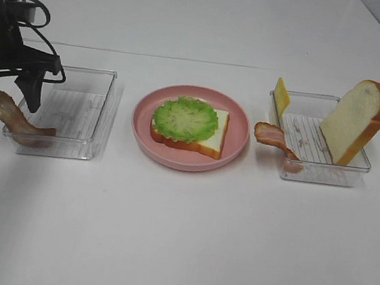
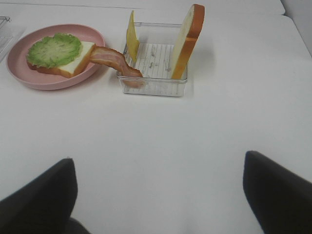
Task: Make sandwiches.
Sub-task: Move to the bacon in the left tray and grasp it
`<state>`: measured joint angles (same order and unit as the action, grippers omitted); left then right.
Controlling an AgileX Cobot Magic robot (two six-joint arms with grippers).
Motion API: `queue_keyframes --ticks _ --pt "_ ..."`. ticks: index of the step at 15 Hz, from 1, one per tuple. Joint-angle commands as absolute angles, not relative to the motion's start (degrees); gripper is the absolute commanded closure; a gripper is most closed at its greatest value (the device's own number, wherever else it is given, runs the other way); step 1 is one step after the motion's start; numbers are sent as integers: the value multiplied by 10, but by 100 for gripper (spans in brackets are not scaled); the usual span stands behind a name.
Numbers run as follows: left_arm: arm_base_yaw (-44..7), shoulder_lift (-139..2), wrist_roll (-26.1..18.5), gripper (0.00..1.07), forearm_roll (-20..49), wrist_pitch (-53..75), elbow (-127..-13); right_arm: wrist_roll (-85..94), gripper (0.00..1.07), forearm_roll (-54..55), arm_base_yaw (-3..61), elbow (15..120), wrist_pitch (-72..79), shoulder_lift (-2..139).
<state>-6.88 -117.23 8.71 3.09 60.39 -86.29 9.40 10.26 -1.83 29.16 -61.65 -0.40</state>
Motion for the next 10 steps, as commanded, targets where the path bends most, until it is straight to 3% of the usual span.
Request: queue_keyframes --ticks 1,4,5,6,7,9,10 --pt "-68 -1179 91 41 33 599 -859 98 20 104 -20 290 -612 -11" --pt "-68 -1179 91 53 33 590 -859 98 20 104 -20 290 -612 -11" --pt "-68 -1179 90 66 33 590 -859 98 20 104 -20 290 -612 -11" --pt "-68 -1179 90 70 33 591 -859 98 20 104 -20 290 -612 -11" --pt "-68 -1179 88 89 33 592 -859 98 20 104 -20 290 -612 -11" --pt "-68 -1179 88 94 33 592 -859 98 20 104 -20 290 -612 -11" --pt "-68 -1179 77 105 33 592 -859 98 20 104 -20 290 -612 -11"
